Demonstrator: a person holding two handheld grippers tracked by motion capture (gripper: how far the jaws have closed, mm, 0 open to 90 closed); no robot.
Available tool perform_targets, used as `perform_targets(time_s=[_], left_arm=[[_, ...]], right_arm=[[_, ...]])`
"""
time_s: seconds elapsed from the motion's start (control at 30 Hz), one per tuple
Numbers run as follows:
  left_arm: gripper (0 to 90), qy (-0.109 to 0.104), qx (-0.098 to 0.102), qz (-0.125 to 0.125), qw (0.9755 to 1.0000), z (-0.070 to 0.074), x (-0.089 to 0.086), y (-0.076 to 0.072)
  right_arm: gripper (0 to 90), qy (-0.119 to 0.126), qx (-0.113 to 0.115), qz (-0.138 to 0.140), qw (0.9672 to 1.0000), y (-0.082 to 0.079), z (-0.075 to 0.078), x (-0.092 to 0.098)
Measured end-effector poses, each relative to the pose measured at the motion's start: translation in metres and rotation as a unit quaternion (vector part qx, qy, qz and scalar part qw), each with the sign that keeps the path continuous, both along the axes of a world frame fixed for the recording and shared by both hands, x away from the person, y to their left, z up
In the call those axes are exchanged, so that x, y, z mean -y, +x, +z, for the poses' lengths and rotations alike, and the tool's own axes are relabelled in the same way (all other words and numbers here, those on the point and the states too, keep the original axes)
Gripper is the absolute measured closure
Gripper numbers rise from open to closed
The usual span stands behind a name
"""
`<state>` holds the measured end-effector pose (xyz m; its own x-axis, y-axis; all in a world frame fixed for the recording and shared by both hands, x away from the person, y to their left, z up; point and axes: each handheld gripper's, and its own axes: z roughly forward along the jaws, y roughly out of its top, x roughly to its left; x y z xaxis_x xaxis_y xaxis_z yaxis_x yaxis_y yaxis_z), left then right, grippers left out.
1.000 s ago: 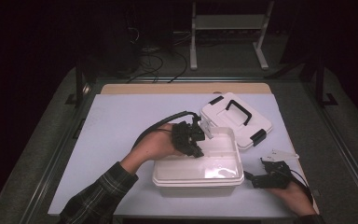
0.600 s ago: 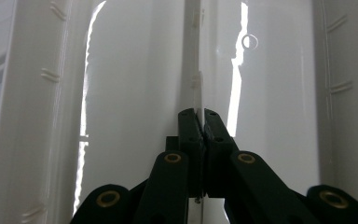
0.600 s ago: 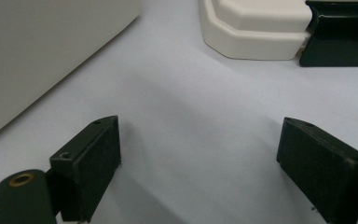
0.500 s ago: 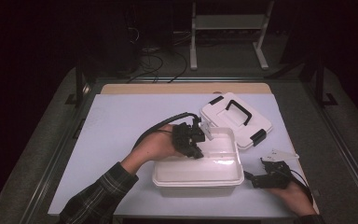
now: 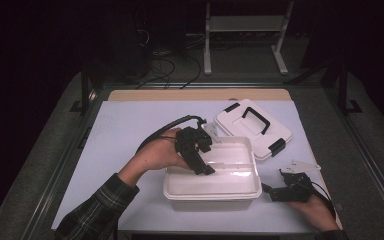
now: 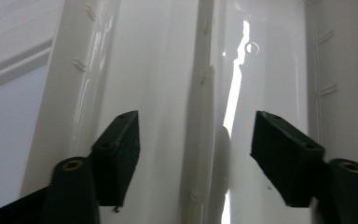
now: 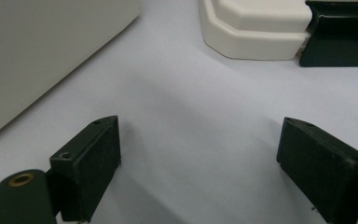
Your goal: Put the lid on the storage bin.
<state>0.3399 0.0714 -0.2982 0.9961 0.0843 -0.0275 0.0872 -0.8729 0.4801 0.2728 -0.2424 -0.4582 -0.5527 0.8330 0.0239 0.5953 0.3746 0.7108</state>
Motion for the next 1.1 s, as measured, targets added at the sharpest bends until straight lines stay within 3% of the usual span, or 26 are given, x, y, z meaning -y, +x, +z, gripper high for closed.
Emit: perform_targets(time_s=[0.17, 0.37, 0.67, 1.1], left_arm=[[11.5, 0.000, 0.007, 0.019, 0.9998, 0.003, -0.012, -0.002], [2.6, -0.003, 0.014, 0.033, 0.9994, 0.007, -0.029, -0.006], [1.1, -0.018, 0.025, 0.062, 0.9976, 0.014, -0.066, -0.012], [1.2, -0.020, 0.036, 0.111, 0.9930, 0.006, -0.122, -0.018]], right_arm=[[12.9, 0.000, 0.000, 0.000, 1.0000, 0.000, 0.000, 0.000], [12.9, 0.000, 0.000, 0.000, 1.0000, 0.000, 0.000, 0.000], [12.9, 0.000, 0.000, 0.000, 1.0000, 0.000, 0.000, 0.000], [12.9, -0.004, 0.002, 0.001, 1.0000, 0.000, 0.000, 0.000]])
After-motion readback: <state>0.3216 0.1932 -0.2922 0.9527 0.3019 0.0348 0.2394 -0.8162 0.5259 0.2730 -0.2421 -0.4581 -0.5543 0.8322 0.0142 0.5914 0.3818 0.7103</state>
